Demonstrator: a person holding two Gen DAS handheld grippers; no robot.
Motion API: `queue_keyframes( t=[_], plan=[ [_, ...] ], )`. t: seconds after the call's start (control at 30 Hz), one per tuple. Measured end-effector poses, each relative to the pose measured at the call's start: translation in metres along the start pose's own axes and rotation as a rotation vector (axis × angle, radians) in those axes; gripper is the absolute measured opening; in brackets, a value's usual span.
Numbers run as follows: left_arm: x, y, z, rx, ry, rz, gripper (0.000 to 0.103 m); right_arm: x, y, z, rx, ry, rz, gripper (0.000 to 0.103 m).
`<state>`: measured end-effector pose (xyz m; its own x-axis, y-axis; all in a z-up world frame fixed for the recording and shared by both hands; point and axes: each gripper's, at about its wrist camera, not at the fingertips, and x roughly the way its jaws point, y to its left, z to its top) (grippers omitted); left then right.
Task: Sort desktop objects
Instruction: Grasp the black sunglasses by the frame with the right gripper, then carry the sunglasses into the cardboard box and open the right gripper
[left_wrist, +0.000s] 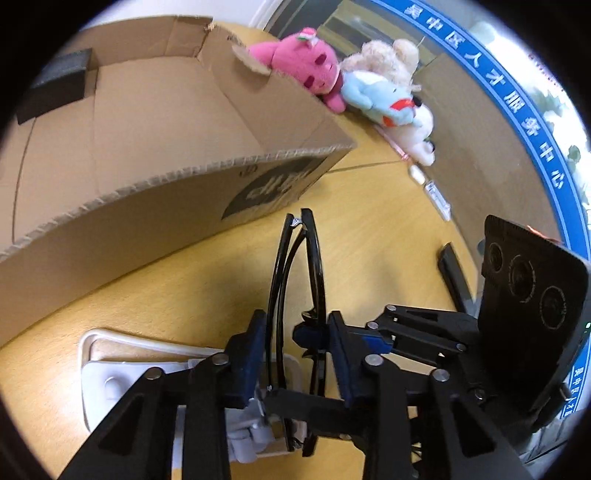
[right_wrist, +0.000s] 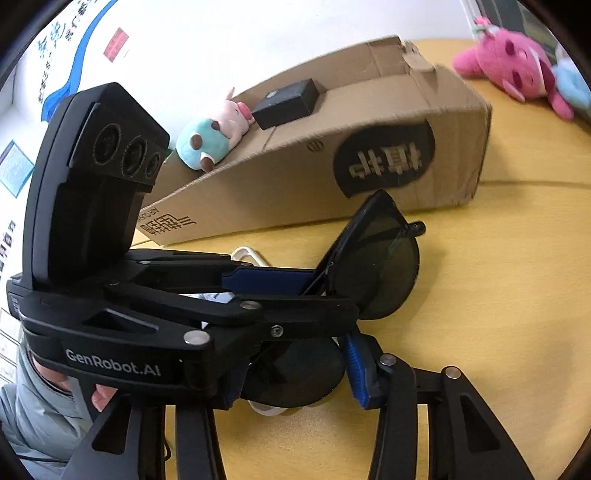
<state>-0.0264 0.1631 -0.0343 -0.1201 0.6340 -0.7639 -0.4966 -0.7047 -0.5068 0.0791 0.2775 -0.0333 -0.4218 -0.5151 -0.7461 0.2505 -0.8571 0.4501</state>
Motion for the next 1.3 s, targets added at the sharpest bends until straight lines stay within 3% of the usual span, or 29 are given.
queue_keyframes(
  t=[0.3,0.5,0.8,1.1,1.3],
  plan=[
    [-0.055,-0.017,0.016,0.038,-0.158,0.005,0.030,-0.032,0.035,0.032,-0.160,-0.070,-0.054,0.036],
    [-0.100,-0.030,0.050,0.097,-0.269,0.009,0.030,-0.059,0.060,0.068,-0.263,-0.143,-0.074,0.036],
    [-0.155,-0.039,0.127,0.138,-0.407,0.013,0.030,-0.090,0.090,0.166,-0.399,-0.240,-0.105,0.035],
    [-0.188,-0.009,0.201,0.080,-0.494,-0.031,0.028,-0.083,0.102,0.278,-0.476,-0.237,-0.127,0.035],
    [-0.163,0.052,0.242,-0.051,-0.462,-0.071,0.028,-0.035,0.094,0.336,-0.484,-0.143,-0.131,0.035]
  ],
)
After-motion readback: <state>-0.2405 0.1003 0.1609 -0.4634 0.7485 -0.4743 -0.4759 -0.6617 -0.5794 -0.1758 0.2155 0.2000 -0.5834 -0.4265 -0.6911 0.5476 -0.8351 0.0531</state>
